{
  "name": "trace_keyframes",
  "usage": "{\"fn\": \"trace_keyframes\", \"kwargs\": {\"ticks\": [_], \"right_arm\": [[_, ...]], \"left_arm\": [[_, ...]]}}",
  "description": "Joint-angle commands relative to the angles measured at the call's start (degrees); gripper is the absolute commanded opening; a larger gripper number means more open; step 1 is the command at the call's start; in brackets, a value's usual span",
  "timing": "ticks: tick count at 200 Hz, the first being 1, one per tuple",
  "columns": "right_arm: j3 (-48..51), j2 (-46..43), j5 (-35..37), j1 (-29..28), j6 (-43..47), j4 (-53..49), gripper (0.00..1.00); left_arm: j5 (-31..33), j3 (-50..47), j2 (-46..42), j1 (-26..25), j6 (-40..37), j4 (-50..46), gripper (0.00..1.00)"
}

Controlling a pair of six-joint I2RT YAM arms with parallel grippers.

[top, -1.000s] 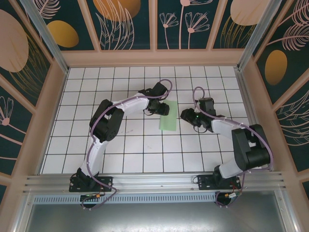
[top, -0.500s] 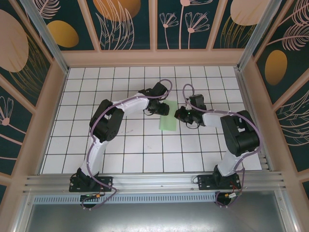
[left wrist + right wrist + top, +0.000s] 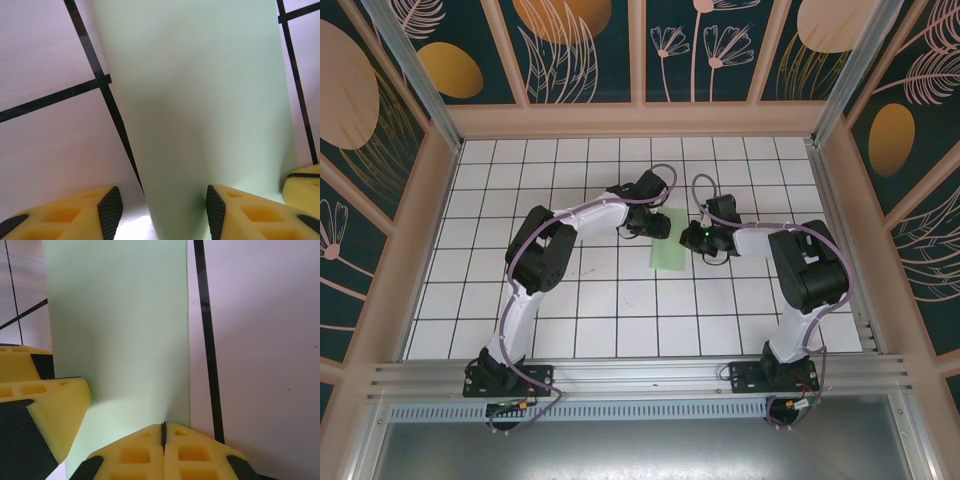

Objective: Fold a paper plane with a square sheet of paper (fold left side to right side)
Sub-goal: Hold the square sheet of paper at the center of the table.

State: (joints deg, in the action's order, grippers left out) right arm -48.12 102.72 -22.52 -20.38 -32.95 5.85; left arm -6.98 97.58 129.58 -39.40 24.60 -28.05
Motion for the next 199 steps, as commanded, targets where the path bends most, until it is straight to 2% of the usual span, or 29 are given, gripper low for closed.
{"fn": "trace_keyframes", "kwargs": {"ticks": [1,60,77,101,135,169,199], "right_arm": [[-0.6,1.8,2.3,-0.4,1.8,-4.4,0.04],[0.0,3.0,3.6,-0.5,2.5,-6.3,0.02],[-0.1,3.2,3.3,-0.5,2.5,-6.3,0.02],[-0.2,3.4,3.3,-0.6,2.5,-6.4,0.02],[-0.5,3.4,3.5,-0.7,2.7,-6.8,0.02],[-0.6,3.4,3.5,-0.9,2.8,-6.9,0.02],[-0.8,3.5,3.6,-1.1,2.8,-7.1,0.02]], "left_arm": [[0.6,-1.2,4.2,-0.3,-1.2,2.8,0.53],[6.2,-2.5,-5.0,0.6,-2.6,2.6,0.62],[5.9,-5.1,-9.1,1.0,-2.4,5.1,0.62],[-1.4,-9.6,-13.0,1.0,-2.4,11.0,0.61],[-13.0,-11.8,-11.8,0.9,-1.1,16.2,0.46],[-17.7,-11.7,-8.1,0.8,0.3,18.6,0.38],[-16.9,-11.7,-6.2,0.9,0.5,18.7,0.37]]}}
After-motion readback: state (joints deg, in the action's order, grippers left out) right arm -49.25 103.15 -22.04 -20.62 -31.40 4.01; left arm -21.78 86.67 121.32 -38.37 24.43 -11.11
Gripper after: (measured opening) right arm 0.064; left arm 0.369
